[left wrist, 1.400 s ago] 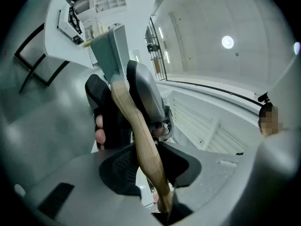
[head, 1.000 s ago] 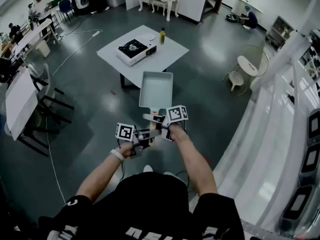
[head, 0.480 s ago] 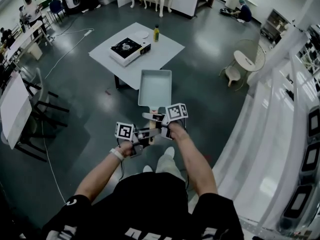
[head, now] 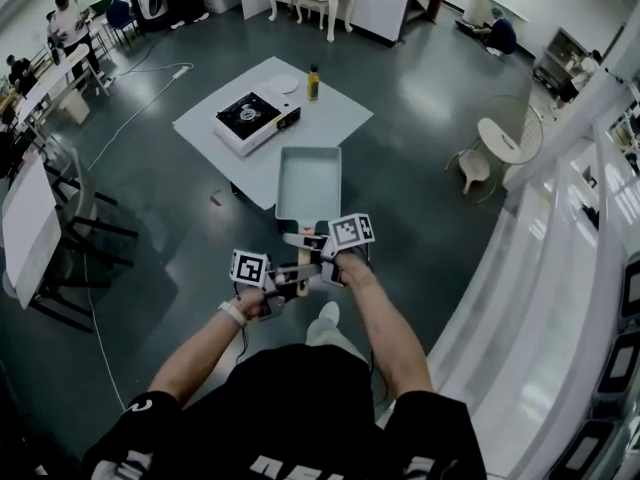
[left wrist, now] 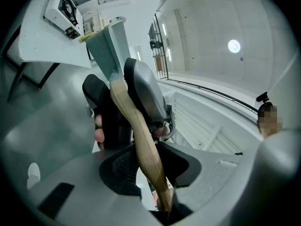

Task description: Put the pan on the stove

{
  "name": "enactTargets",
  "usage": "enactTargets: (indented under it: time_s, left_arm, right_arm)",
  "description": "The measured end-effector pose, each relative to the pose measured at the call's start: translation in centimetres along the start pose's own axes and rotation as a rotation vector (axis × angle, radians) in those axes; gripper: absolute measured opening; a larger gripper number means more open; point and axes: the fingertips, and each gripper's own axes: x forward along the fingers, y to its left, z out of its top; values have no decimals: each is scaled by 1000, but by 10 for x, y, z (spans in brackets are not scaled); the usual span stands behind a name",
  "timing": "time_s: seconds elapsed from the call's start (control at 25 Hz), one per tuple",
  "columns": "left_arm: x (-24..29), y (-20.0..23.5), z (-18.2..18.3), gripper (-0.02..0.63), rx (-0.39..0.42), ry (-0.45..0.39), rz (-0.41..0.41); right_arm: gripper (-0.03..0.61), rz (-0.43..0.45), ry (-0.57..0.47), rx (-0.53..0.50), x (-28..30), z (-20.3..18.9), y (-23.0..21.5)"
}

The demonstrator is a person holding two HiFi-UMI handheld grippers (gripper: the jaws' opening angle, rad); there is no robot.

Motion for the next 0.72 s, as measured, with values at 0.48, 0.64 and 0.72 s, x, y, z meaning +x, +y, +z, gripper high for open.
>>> enactTargets:
  time_s: [0.48, 0.64, 0.72]
  left_arm:
    - [82, 38, 94, 107, 23, -12, -1]
    - [98, 53, 114, 107, 26, -23, 30]
    - [104, 59, 124, 107, 36, -30, 39]
  right_arm:
    - [183, -5, 31, -18, -51, 103, -53]
    - [183, -16, 42, -16, -63, 125, -69]
    - [183, -20, 49, -18, -66, 134, -75]
